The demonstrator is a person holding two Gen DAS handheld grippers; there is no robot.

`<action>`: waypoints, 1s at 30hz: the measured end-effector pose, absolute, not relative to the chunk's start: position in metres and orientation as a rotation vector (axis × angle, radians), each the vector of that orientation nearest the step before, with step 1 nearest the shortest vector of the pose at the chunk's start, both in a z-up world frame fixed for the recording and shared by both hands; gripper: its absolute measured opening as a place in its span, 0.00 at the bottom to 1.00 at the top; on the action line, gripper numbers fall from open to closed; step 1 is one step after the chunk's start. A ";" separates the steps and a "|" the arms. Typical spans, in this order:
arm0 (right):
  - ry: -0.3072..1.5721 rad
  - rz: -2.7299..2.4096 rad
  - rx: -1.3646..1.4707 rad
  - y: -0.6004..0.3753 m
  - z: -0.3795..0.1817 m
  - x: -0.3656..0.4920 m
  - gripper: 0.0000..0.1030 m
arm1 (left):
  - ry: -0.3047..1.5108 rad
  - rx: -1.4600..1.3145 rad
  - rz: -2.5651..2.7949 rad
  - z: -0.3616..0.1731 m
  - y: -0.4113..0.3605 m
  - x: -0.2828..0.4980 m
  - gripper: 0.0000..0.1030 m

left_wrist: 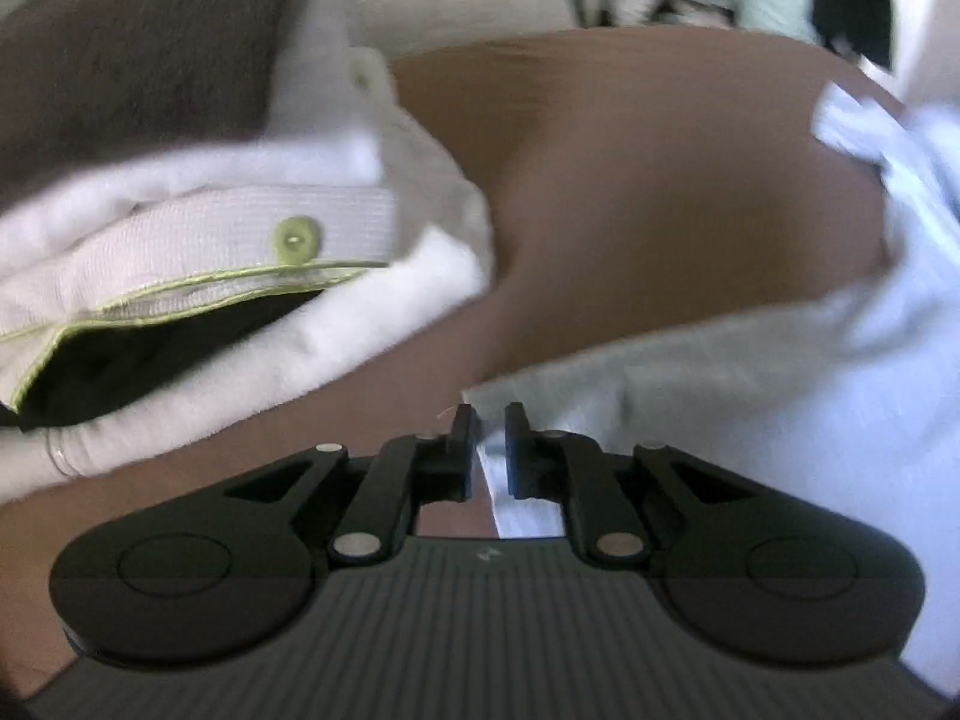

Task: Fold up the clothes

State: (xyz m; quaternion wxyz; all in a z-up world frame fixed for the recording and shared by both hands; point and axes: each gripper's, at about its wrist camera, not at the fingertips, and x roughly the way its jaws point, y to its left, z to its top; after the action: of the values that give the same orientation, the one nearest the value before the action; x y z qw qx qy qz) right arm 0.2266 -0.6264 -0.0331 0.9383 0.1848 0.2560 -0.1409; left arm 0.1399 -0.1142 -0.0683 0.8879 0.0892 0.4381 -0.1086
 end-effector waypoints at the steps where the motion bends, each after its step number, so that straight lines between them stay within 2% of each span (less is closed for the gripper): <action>1: 0.552 -0.264 0.384 -0.624 -0.044 0.219 0.44 | 0.879 0.191 -0.258 -0.063 -0.121 0.138 0.36; 2: 0.582 -0.238 0.397 -0.622 -0.056 0.211 0.44 | 0.836 0.187 -0.295 -0.057 -0.125 0.133 0.49; 5: 0.664 -0.140 0.530 -0.624 -0.083 0.195 0.45 | 0.765 0.209 -0.415 -0.046 -0.151 0.126 0.55; 6: 0.682 -0.135 0.562 -0.624 -0.088 0.191 0.47 | 0.755 0.238 -0.444 -0.048 -0.157 0.124 0.61; 8: 0.716 -0.154 0.597 -0.624 -0.097 0.186 0.53 | 0.747 0.302 -0.475 -0.054 -0.167 0.123 0.67; 13: 0.744 -0.198 0.676 -0.625 -0.115 0.190 0.55 | 0.820 0.328 -0.578 -0.067 -0.180 0.129 0.70; 14: 0.741 -0.191 0.690 -0.624 -0.119 0.191 0.56 | 0.847 0.320 -0.623 -0.072 -0.183 0.130 0.79; 15: 0.730 -0.177 0.659 -0.620 -0.120 0.193 0.52 | 0.879 0.348 -0.634 -0.078 -0.187 0.125 0.92; 17: 0.697 -0.196 0.523 -0.607 -0.121 0.195 0.33 | 0.917 0.437 -0.602 -0.090 -0.198 0.114 0.93; 18: 0.676 -0.220 0.479 -0.602 -0.124 0.195 0.14 | 0.879 0.488 -0.582 -0.093 -0.205 0.107 0.94; 19: 0.652 -0.242 0.438 -0.596 -0.125 0.194 0.06 | 0.835 0.517 -0.564 -0.092 -0.210 0.103 0.94; 20: 0.613 -0.259 0.417 -0.591 -0.124 0.188 0.05 | 0.792 0.544 -0.546 -0.090 -0.215 0.100 0.90; 22: 0.536 -0.292 0.375 -0.580 -0.121 0.176 0.04 | 0.722 0.550 -0.504 -0.083 -0.218 0.098 0.66; 23: 0.506 -0.302 0.353 -0.576 -0.116 0.171 0.04 | 0.702 0.536 -0.490 -0.079 -0.218 0.098 0.28; 24: 0.478 -0.311 0.334 -0.572 -0.111 0.167 0.03 | 0.712 0.508 -0.486 -0.076 -0.216 0.099 0.04; 30: 0.402 -0.313 0.288 -0.570 -0.069 0.166 0.03 | 0.658 0.426 -0.441 -0.048 -0.204 0.088 0.02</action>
State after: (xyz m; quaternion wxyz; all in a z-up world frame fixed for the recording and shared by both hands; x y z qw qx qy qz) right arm 0.1659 -0.5696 -0.0693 0.9574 0.1422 0.1981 -0.1543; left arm 0.0884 -0.2038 -0.0483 0.9005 0.2057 0.3183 -0.2131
